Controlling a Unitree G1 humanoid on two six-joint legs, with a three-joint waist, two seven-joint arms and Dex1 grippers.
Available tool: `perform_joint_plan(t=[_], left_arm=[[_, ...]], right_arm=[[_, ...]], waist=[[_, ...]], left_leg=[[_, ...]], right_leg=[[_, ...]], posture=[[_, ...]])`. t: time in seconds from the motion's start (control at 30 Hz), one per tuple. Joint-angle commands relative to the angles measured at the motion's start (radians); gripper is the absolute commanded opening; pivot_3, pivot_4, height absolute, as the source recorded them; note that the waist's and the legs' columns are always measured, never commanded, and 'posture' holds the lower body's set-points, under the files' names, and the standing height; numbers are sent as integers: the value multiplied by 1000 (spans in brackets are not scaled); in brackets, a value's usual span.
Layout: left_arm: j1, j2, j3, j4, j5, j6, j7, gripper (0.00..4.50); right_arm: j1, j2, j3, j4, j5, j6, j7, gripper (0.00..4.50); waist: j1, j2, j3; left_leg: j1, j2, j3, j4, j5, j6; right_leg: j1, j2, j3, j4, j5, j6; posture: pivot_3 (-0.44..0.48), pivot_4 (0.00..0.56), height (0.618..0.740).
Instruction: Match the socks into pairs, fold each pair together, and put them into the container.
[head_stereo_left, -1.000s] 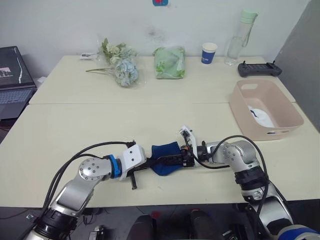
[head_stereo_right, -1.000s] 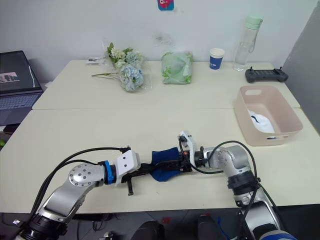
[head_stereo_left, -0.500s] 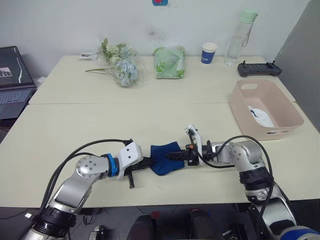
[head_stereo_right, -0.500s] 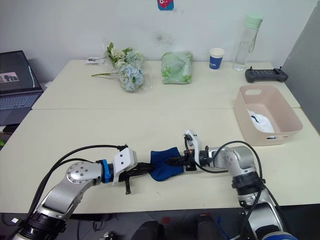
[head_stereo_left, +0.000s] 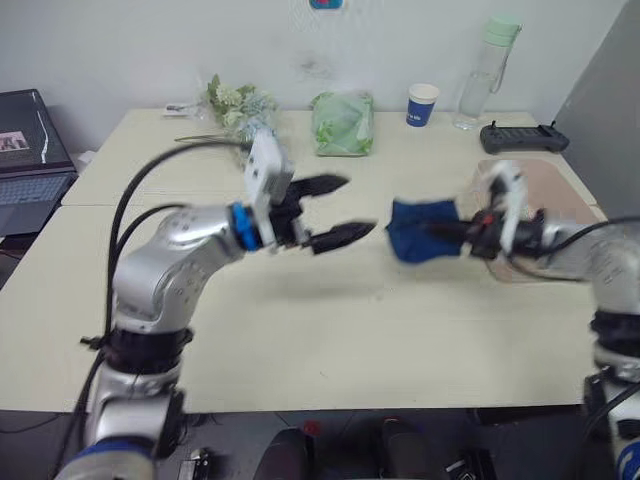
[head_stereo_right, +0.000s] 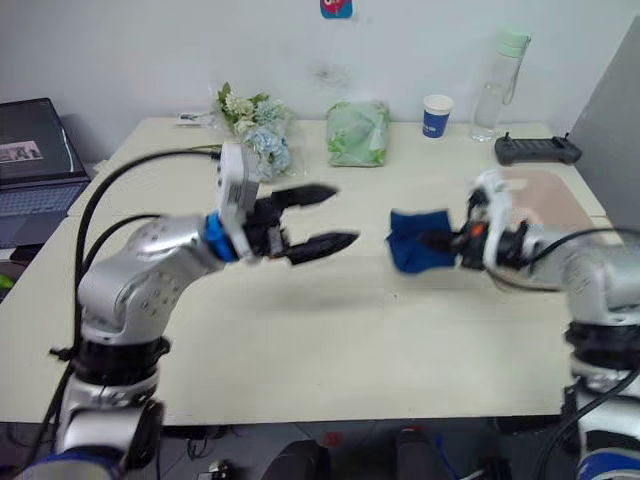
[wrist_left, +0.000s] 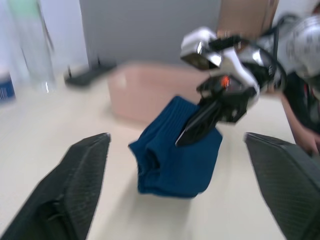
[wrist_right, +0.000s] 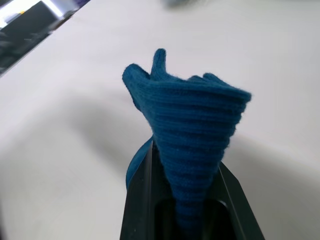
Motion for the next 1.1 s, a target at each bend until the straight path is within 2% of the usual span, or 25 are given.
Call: perform_joint_plan(t=[0.03,0.1,0.23,0.43,0.63,0.87,1.1], left_arm=[[-71,-55,-42,20,13,-16,28,4470],[-120,-121,-64,62,38,-44,61,4470],[-155,-206,-101,106,96,-104,100,4470],[-147,-259,-127,101,113,-122,106,4470],[-74,-227,-142,18,104,-83,94,4470],[-36,-191,-128,-3,101,-79,95,4470],[-27,-186,-130,44,128,-115,86,4500]], right_arm=[[-43,-153,50,86,-161,-227,76,0],[-65,-235,119,174,-285,-406,114,0],[-129,-307,231,359,-510,-724,125,0],[-175,-315,374,627,-778,-1153,112,0],[-211,-258,486,834,-967,-1411,83,0],[-182,-267,485,829,-947,-1464,291,0],[-229,-303,431,738,-858,-1350,554,2410]], waist=[[-2,0,0],[-4,0,0],[-10,-1,0],[-9,0,1],[-8,0,1],[-5,1,2],[-4,2,2]], left_leg=[[0,0,0,-1,0,0],[0,1,1,-2,0,0],[1,0,6,-1,0,0],[3,2,8,-1,2,-4],[3,1,8,-1,3,-5],[2,1,8,0,3,-5],[2,1,7,0,3,-5]], right_leg=[[0,0,0,-1,0,0],[0,0,1,-2,0,0],[0,0,5,-1,0,0],[-1,0,6,0,0,0],[-1,-1,7,0,0,0],[-1,-2,6,-1,0,0],[-1,-2,5,0,0,0]], posture=[[0,150,740],[0,150,740],[0,150,740],[0,150,740],[0,150,740],[0,150,740],[0,150,740]])
